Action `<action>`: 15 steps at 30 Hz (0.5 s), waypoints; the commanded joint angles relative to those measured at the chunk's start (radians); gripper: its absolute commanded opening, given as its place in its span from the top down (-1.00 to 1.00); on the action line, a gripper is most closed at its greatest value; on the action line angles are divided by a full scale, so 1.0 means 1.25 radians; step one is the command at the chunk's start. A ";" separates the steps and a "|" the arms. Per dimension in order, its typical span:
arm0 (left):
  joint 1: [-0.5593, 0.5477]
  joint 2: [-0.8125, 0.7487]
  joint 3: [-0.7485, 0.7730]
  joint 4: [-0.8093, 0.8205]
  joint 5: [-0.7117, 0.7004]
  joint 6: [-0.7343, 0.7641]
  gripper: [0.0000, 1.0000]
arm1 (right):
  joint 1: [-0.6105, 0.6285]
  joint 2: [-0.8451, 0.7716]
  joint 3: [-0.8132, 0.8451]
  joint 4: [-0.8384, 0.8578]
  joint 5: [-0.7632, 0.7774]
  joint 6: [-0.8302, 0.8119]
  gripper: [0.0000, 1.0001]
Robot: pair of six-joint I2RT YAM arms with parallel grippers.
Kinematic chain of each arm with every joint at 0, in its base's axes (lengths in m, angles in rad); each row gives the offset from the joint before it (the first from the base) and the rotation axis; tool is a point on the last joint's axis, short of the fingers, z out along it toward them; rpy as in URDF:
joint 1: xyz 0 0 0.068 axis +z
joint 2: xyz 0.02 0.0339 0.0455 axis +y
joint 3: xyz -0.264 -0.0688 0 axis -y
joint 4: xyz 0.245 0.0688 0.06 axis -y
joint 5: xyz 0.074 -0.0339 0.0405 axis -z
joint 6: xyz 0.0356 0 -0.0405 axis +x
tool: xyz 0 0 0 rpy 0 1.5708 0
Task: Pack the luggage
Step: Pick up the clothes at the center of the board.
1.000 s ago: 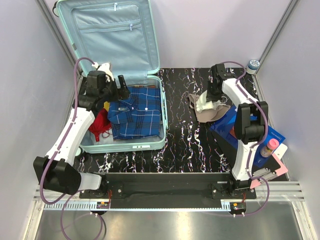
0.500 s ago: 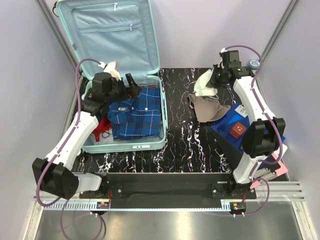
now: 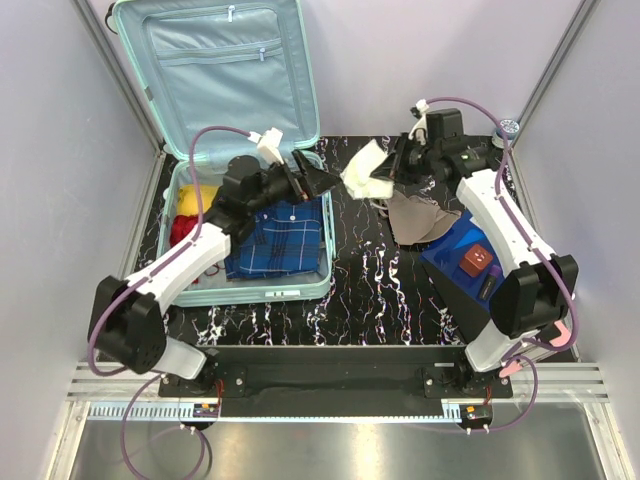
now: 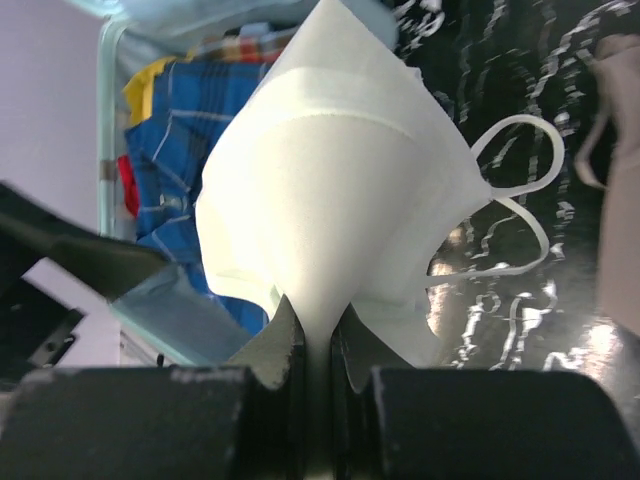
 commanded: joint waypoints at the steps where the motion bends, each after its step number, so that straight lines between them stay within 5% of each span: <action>1: -0.038 0.041 0.050 0.060 0.026 -0.020 -0.86 | 0.048 -0.047 -0.023 0.072 -0.054 0.047 1.00; 15: -0.078 0.060 0.083 -0.068 -0.044 0.031 -0.86 | 0.087 -0.082 -0.051 0.109 -0.063 0.077 1.00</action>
